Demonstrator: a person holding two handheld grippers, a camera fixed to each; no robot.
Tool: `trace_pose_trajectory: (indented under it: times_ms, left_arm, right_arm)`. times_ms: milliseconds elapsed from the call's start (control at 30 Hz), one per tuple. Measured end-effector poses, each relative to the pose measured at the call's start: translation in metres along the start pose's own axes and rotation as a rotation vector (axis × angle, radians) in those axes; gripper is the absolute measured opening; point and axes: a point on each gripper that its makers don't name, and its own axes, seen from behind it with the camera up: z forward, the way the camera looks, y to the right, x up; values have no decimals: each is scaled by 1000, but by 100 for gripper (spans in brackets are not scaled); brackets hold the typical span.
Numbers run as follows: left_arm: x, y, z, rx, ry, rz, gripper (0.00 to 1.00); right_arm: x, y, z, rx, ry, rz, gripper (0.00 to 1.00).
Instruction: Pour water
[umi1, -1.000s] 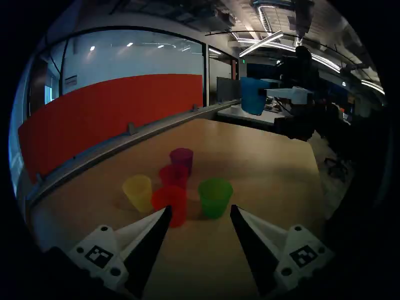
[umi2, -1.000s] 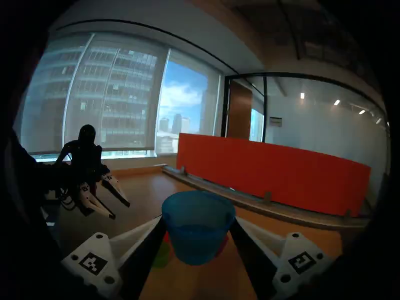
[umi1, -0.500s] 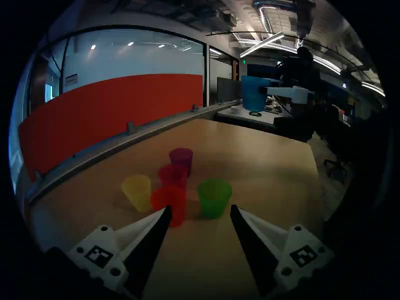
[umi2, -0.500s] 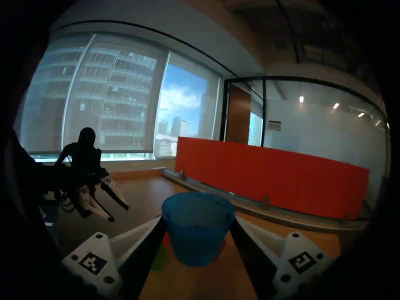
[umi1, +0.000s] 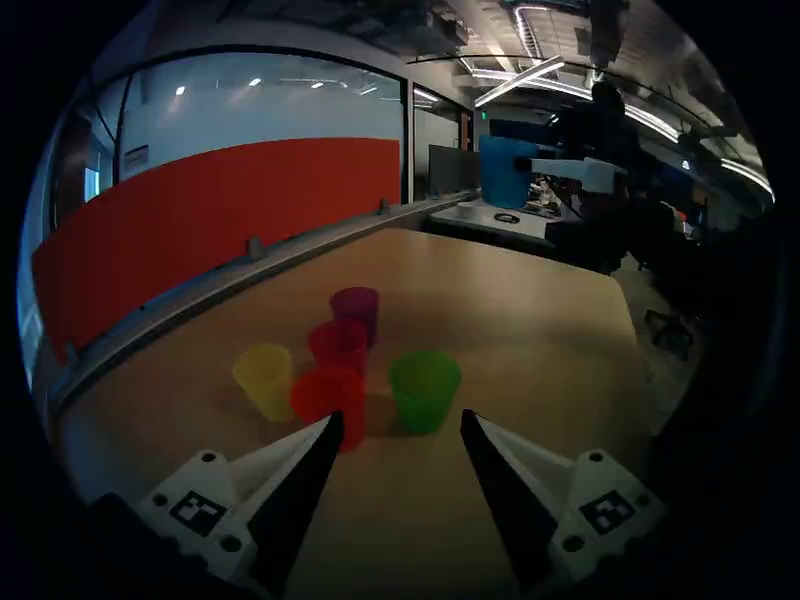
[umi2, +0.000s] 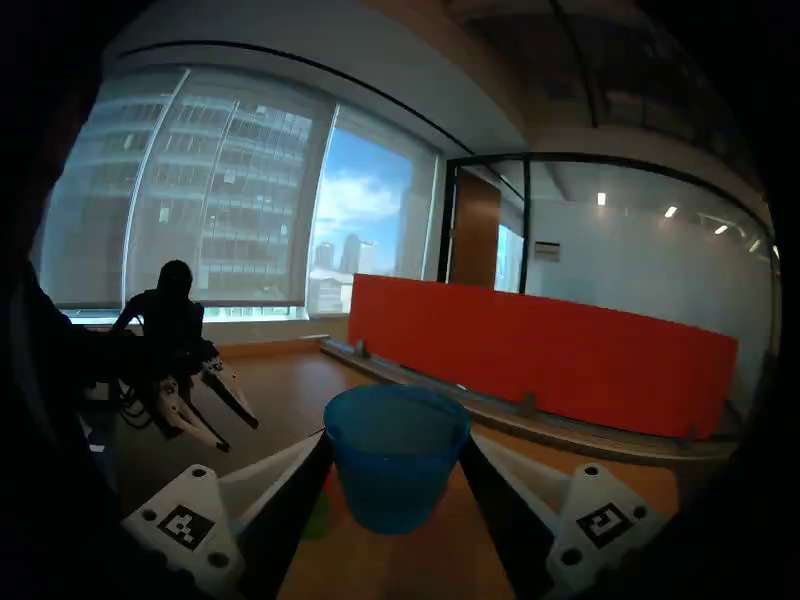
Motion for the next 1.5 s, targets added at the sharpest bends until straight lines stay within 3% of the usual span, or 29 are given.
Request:
trace_pose_trajectory:
  times_ms: [1067, 1500]
  left_arm:
    - [-24, 25, 76, -56, -81, 37, 86]
    - [-27, 26, 99, -57, -93, 56, 86]
  right_arm:
    - [-19, 17, -3, -14, -33, 11, 90]
    - [-28, 24, -2, -20, -46, 17, 90]
